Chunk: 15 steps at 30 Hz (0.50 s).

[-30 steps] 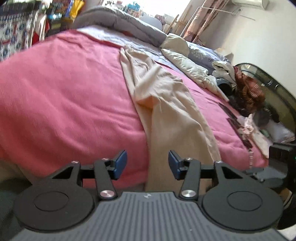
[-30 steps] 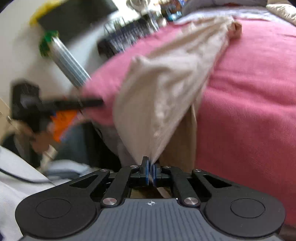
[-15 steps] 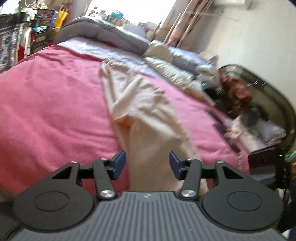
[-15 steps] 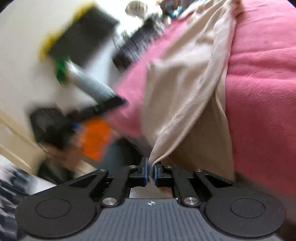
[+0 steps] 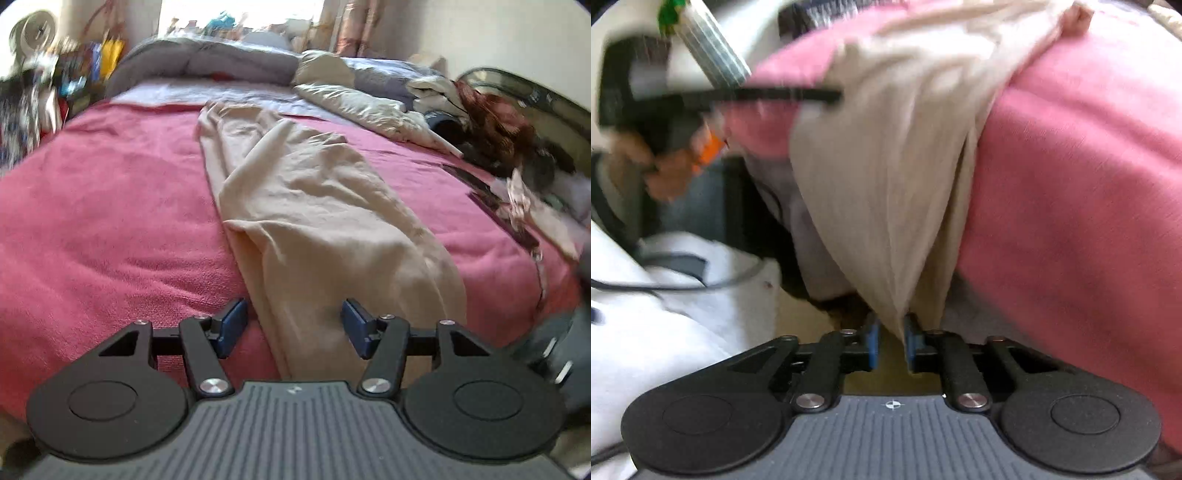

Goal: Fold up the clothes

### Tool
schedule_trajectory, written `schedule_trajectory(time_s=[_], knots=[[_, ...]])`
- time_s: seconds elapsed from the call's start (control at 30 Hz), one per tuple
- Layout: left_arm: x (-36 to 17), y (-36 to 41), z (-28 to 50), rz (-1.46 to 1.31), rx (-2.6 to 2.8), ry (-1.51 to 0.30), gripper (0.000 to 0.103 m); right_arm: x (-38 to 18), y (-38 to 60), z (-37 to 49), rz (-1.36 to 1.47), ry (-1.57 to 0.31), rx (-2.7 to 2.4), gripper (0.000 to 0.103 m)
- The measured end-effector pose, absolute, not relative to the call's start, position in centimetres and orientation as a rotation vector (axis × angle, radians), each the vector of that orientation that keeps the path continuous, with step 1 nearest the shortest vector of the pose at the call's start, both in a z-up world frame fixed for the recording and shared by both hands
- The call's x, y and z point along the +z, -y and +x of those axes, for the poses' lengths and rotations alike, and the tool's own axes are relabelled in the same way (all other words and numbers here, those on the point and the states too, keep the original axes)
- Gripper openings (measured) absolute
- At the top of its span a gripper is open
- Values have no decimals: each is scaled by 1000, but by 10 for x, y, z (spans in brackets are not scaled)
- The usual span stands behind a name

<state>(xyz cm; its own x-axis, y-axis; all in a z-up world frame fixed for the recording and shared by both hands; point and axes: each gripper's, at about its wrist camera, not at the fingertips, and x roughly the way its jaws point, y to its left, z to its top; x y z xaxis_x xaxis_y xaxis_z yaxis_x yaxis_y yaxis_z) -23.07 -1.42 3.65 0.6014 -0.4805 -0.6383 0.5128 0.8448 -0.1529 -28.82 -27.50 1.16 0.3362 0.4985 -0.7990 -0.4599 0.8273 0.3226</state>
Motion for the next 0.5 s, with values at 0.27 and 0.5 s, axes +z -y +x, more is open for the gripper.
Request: schedule_trajectory(time_s=[0.27,0.5], knots=[[66,7,-234,-91,-691,-521,61,111,268,-202,-11,-650,469,62],[6,8,-213,-197,-792,-545,63,126,208,-46,-19,-597,404,60]])
